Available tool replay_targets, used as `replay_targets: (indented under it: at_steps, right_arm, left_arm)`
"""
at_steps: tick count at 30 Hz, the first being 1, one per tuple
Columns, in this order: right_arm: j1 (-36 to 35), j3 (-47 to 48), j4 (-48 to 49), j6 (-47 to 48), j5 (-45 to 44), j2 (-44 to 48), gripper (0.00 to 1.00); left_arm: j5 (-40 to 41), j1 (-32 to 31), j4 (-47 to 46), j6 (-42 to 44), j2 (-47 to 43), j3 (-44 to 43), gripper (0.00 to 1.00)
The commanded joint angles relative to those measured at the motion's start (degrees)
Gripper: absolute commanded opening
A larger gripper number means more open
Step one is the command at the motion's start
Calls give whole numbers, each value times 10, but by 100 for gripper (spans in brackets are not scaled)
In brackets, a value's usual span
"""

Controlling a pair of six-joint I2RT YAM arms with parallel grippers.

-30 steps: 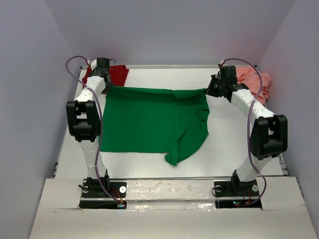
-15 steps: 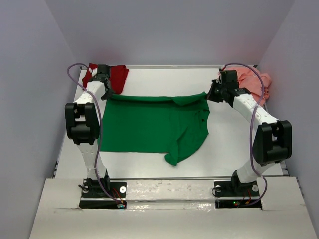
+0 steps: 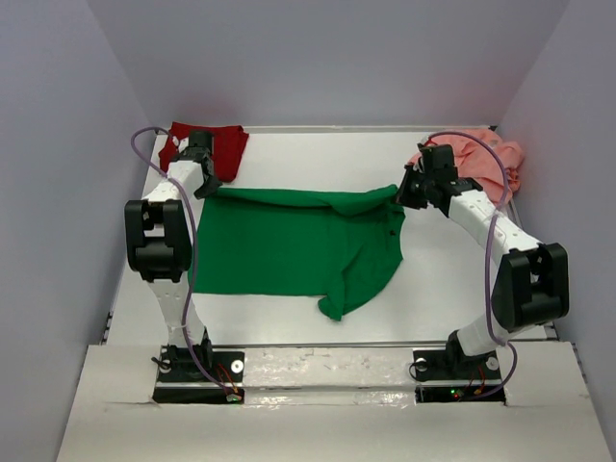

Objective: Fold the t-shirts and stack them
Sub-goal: Fold the tshirt

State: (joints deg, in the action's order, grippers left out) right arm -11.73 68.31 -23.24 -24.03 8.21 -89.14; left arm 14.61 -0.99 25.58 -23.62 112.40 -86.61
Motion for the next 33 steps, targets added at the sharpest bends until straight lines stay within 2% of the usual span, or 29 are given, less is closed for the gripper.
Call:
replay_targets:
  at_steps: [1,21,31,33]
  right_arm:
    - [-6,-11,-4,-8,8,28,0]
    - [-16,-42,-20,-11,11,49,0]
    - [-22,-67,-20,-17,19,48,0]
    - [-27,-75,-20,-17,17,49,0]
  left_arm:
    - [13,4,3,13,-43,11,0]
    - [17,4,3,16,-72,71,0]
    - [17,4,3,26,-59,101,0]
    - [19,4,8,26,-50,102,3]
